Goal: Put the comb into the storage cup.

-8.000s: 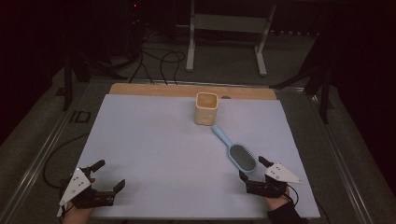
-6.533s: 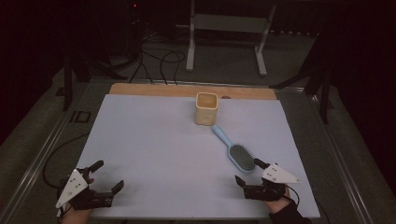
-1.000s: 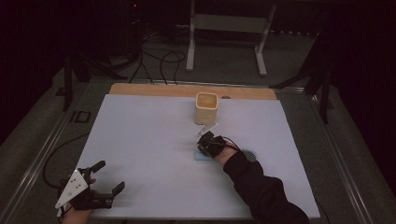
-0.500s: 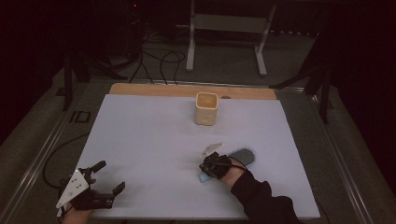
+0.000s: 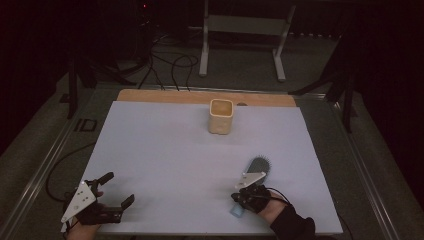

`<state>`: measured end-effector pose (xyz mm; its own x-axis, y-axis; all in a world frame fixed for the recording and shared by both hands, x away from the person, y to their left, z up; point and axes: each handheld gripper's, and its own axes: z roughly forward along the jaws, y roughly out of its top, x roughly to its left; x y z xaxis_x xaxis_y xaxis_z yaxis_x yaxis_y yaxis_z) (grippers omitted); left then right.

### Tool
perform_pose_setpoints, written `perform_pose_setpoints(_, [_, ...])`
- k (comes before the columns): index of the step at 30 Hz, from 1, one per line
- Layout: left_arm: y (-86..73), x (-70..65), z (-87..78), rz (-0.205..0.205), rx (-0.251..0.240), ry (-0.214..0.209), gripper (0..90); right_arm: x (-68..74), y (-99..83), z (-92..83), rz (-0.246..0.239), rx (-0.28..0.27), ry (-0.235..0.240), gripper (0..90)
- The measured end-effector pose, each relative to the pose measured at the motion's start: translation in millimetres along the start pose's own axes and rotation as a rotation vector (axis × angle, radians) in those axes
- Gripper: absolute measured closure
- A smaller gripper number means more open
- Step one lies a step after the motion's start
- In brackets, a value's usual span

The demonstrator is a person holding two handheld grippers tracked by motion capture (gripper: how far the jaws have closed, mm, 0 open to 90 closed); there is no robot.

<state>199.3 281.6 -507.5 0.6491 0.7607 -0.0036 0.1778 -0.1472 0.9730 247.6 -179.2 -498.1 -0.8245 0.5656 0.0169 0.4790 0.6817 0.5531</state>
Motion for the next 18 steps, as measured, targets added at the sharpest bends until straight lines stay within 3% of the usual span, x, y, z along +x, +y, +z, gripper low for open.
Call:
perform_pose_setpoints(6, [-0.2, 0.4, 0.0, 0.000, 0.003, 0.004, 0.0, -2.7, -14.4, -11.9, 0.022, 0.005, -0.020, 90.0])
perform_pose_setpoints(18, [-0.4, 0.7, 0.5, -0.003, 0.004, 0.004, 0.0, -26.3, -54.4, -36.1, 0.125, 0.030, -0.105, 90.0])
